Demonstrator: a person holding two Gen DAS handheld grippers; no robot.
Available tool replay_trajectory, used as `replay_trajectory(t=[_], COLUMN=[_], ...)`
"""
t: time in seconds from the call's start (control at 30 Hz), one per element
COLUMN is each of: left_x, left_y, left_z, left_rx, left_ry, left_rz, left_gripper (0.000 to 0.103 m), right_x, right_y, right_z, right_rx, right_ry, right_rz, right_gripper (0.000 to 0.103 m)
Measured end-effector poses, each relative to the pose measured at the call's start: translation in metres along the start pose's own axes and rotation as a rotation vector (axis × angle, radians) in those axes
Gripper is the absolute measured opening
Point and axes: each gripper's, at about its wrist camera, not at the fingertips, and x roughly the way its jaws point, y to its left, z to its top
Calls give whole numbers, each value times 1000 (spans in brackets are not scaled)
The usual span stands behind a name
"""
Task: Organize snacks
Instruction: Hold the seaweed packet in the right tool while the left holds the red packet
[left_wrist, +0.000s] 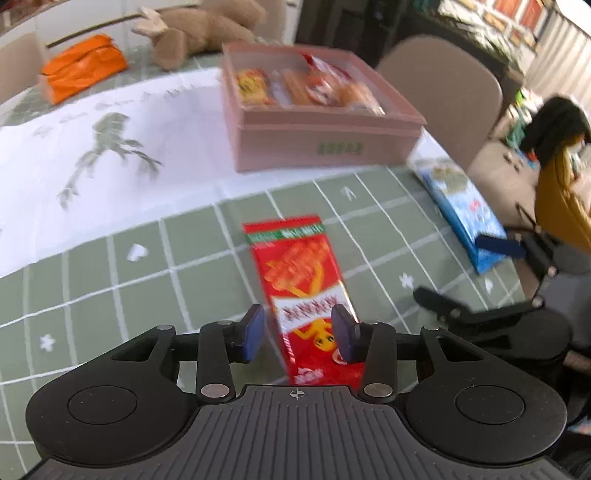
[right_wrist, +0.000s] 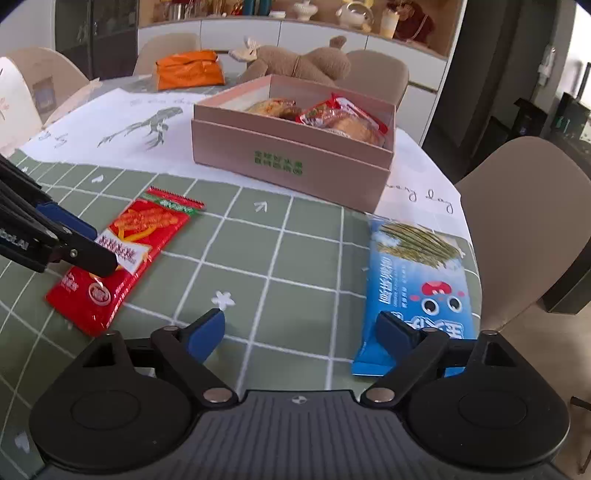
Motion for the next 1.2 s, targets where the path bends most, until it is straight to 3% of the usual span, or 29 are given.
replay_trajectory(t=[0.17, 0.3, 0.4, 0.53, 0.63, 0.8, 0.9, 0.97, 1.03, 1.2], left_x=[-16, -6, 8, 33, 40, 38, 31, 27, 24, 19], left_y=[32, 36, 15, -18, -31, -22, -8, 0, 5, 4], left_z=[4, 7, 13, 21, 23, 20, 14, 11, 10, 8], left_rx=[-136, -191, -132, 2, 68, 67, 31, 9, -5, 0], left_ry=[-42, 17, 40, 76, 59, 53, 45, 44, 42, 34], left_rz=[27, -48, -76, 9, 26, 29, 50, 51, 35, -12], left_gripper=[44, 44, 44, 47, 51, 52, 52, 51, 47, 47], right_x=[4, 5, 5, 6, 6, 5, -7, -18, -16, 27], right_y=[3, -1, -2, -1, -2, -4, -11, -23, -42, -79], right_z=[-2, -9, -8, -8, -8, -2, 7, 13, 21, 27], right_rx=[31, 83, 89, 91, 90, 23, -21, 8, 70, 239], right_ry=[-42, -73, -70, -71, -69, -20, -22, -81, -85, 54], right_rz=[-27, -26, -22, -24, -19, 49, 75, 43, -1, -140], right_gripper=[98, 102, 103, 103, 103, 103, 93, 93, 93, 93])
